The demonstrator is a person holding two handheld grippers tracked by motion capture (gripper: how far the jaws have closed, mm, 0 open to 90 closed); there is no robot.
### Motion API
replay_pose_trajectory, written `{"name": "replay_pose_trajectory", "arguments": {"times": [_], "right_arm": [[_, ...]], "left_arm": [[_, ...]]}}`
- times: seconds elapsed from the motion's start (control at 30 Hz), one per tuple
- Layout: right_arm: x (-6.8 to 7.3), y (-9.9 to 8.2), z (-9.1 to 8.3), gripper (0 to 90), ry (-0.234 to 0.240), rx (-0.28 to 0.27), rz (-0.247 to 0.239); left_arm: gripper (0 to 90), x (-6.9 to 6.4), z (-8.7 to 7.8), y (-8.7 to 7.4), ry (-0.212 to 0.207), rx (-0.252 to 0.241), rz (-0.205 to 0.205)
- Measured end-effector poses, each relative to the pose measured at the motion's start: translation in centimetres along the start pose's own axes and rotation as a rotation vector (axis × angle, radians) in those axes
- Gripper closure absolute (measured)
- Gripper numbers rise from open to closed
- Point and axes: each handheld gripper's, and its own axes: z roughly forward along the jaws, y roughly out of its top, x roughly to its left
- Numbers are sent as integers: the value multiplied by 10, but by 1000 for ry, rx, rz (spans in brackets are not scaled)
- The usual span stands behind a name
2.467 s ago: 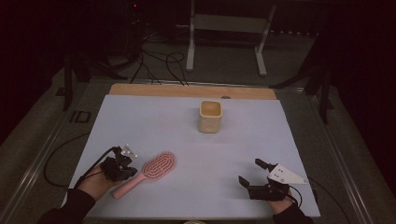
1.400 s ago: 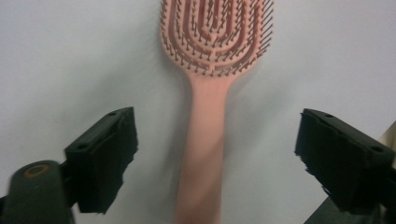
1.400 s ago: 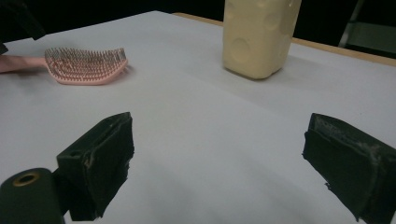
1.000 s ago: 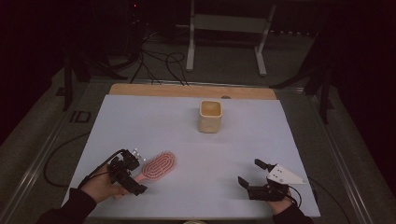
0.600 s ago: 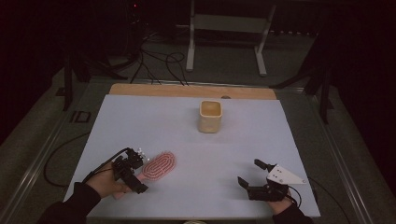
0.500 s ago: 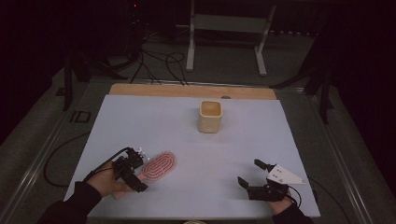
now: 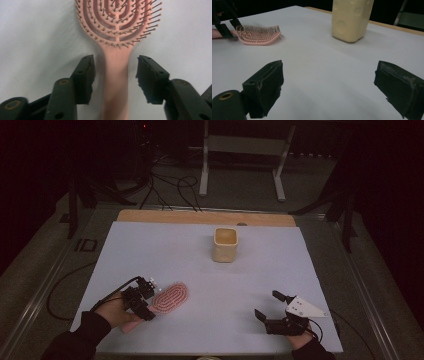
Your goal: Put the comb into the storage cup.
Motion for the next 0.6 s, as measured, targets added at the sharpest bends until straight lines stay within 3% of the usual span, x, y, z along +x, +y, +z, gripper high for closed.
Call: {"name": "replay_pose_trajectory", "arguments": {"times": [0.6], "right_arm": [[0,0,0,85,1,4,8]], "left_arm": [[701,2,9,9,0,51,2]]}}
